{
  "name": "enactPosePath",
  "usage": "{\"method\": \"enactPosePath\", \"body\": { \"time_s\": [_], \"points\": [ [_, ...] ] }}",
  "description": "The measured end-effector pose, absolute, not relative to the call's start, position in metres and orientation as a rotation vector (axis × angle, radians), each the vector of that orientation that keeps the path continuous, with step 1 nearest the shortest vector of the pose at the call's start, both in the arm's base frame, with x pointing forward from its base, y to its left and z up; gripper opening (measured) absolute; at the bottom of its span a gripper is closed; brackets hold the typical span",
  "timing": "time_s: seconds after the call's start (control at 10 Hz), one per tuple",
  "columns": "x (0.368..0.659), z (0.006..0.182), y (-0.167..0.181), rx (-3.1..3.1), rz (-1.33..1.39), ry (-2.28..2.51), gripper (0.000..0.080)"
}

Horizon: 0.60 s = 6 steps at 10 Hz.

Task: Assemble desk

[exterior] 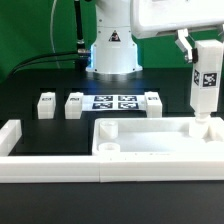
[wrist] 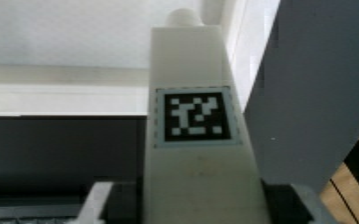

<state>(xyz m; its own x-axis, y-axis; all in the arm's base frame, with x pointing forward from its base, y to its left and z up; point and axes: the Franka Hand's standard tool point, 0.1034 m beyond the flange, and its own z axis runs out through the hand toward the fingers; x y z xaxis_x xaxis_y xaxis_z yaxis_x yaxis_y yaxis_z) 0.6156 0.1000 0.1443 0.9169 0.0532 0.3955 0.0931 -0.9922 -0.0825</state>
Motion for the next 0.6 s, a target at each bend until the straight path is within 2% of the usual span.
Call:
{"method": "enactPosePath", "body": {
  "time_s": [0.2,0.6],
  "points": [
    [0.6282,0.1434,0.1075,-2.975,-0.622,-0.161,0.0288],
    [0.6269,0.1400,0.1057,-2.978,-0.616,-0.164,0.0288]
  ]
}}
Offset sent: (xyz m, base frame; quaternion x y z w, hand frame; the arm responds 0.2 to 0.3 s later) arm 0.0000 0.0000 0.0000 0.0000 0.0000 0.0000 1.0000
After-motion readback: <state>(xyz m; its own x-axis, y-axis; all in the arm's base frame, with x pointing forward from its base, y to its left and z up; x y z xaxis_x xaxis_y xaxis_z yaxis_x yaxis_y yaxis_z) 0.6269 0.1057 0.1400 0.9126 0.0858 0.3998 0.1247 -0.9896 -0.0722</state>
